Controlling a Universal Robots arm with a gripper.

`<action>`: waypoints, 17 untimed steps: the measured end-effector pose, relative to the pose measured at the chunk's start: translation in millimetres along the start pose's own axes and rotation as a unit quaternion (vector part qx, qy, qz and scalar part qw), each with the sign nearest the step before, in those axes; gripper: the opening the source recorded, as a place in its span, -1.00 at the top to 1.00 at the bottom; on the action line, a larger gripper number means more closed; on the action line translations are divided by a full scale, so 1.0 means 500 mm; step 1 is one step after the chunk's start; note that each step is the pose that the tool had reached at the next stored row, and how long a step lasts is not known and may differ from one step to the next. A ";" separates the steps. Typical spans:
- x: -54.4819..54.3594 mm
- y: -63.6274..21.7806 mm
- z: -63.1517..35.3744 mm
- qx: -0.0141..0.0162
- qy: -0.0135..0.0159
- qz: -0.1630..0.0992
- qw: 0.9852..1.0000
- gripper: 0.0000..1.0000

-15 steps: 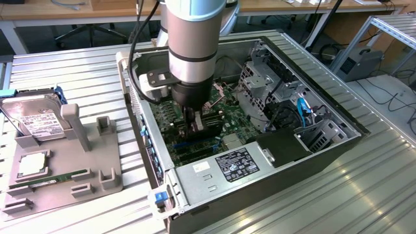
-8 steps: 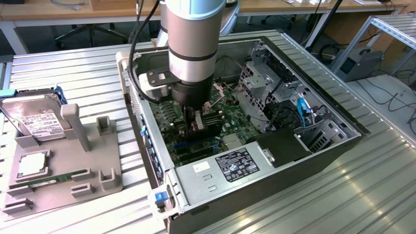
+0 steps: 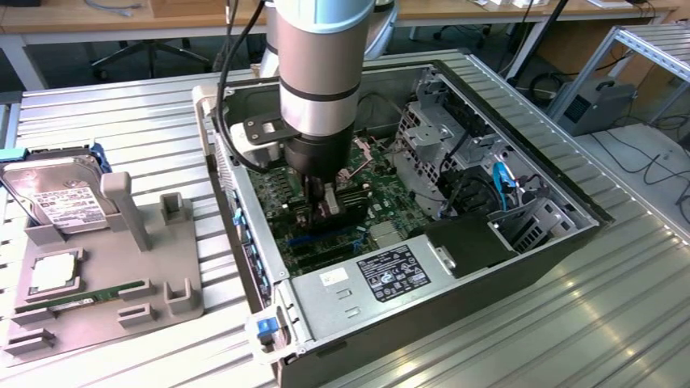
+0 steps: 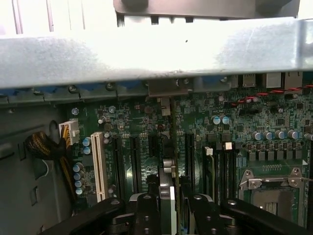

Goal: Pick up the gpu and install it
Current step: 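Insert the gpu into the slot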

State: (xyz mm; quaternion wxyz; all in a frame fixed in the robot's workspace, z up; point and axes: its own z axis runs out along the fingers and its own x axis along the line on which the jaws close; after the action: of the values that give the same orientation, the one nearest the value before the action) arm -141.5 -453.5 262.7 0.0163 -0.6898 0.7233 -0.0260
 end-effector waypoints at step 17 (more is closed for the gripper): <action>-0.002 0.000 0.003 0.000 -0.001 -0.013 1.000 0.44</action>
State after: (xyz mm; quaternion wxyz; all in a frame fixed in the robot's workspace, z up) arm -141.5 -452.6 260.9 0.0166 -0.6994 0.7141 -0.0258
